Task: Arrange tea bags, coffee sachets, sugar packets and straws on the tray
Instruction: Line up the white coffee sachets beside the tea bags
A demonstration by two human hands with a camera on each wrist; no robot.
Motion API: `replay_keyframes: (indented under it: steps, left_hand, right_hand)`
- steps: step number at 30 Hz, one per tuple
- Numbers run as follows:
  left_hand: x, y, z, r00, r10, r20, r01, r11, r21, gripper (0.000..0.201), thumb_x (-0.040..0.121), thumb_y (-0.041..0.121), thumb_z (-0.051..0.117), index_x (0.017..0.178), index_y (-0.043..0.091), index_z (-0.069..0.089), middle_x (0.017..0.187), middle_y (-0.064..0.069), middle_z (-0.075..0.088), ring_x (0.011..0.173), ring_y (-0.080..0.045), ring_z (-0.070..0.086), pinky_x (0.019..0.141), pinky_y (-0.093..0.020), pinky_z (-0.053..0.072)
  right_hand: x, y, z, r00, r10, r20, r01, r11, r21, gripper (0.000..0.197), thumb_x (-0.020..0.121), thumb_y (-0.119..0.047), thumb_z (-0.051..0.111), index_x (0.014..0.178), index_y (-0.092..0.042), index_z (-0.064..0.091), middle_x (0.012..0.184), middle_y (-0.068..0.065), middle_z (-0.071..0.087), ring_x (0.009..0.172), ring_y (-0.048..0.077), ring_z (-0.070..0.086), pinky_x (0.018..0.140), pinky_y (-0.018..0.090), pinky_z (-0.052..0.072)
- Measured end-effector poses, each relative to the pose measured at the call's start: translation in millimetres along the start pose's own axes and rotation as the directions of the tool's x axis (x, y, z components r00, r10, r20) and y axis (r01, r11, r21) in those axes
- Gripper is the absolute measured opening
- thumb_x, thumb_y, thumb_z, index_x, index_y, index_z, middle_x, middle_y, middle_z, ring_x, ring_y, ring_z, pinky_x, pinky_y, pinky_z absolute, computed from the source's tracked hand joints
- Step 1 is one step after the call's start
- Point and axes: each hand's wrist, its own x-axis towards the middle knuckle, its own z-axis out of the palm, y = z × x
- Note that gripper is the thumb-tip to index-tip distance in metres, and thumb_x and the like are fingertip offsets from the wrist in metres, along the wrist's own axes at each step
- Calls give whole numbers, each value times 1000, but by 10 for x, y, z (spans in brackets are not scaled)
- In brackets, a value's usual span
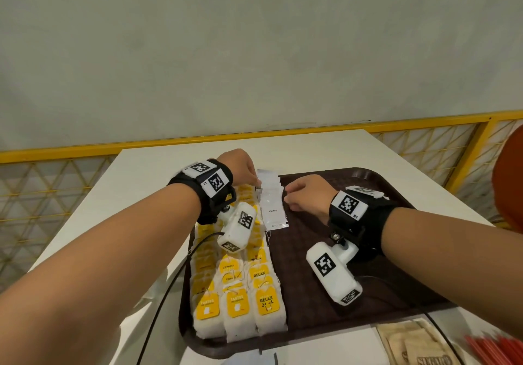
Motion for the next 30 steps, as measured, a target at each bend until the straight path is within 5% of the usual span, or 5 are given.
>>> replay_keyframes:
  steps: [2, 6, 26, 30]
  left_hand:
    - [1, -11, -19, 1000, -14, -11, 14, 1000, -9, 21, 85, 27, 69, 98, 11, 74, 99, -3, 70, 87, -16, 58, 70, -26, 41]
    - [26, -41, -23, 999, -46, -30, 44, 998, -45, 16, 86, 20, 68, 97, 11, 74, 102, -4, 71, 93, -19, 62, 73, -26, 45]
    - [449, -2, -31, 1000, -23, 13, 23, 998, -52, 22, 91, 18, 61, 110, 12, 71, 118, -3, 67, 109, -19, 60, 91, -30, 48]
    - [482, -5, 30, 1000, -10, 21, 11, 999, -38, 21, 91, 21, 62, 107, 13, 71, 116, -3, 67, 108, -19, 59, 87, -29, 47]
  right_hand:
    - [28, 7, 38, 1000, -18, -14, 18, 1000, -13, 40, 84, 3, 62, 123, -2, 61, 120, 12, 63, 110, 27, 61, 100, 40, 49]
    - [71, -1, 126, 999, -45, -3, 45, 999, -14, 47, 84, 5, 57, 130, -4, 56, 131, 9, 59, 118, 25, 57, 103, 38, 46]
    - [367, 42, 247, 997, -71, -39, 73, 995, 64, 45, 91, 2, 44, 134, -5, 52, 136, 12, 54, 126, 24, 50, 109, 37, 40]
    - [413, 66, 244, 996, -81, -48, 84, 993, 77, 43, 91, 1, 44, 132, -6, 54, 134, 11, 55, 124, 25, 52, 107, 39, 42]
